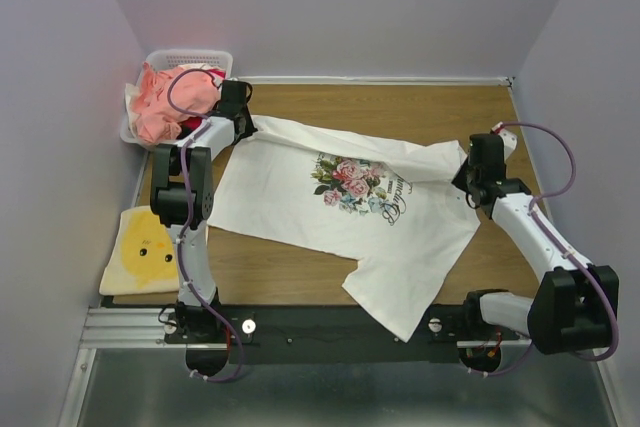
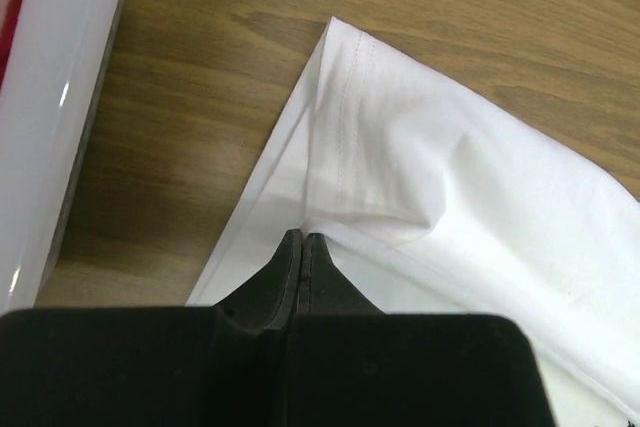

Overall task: Fold and stack the t-shirts
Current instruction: Fold the tshirt

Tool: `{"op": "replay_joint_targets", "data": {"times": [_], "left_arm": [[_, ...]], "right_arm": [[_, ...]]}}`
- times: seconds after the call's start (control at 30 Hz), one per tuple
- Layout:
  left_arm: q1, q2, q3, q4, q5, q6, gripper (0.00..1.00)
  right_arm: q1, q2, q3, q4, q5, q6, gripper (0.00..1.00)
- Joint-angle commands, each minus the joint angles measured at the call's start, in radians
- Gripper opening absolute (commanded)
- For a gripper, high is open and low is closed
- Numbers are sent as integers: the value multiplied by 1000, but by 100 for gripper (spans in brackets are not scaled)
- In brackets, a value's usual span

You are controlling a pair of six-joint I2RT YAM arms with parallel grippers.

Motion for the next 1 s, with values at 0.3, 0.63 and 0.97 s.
{"op": "replay_joint_targets", "data": {"times": [0.3, 0.63, 0.97], "left_arm": [[-8, -32, -19, -58, -92, -46, 0], [-13, -55, -50, -79, -117, -71, 0], [-51, -122, -77, -82, -196, -91, 0]], "right_arm": [[-3, -29, -75, -59, -23, 46, 1], [-1, -21, -88, -62, -17, 48, 1], [0, -3, -77, -61, -20, 45, 1]]}}
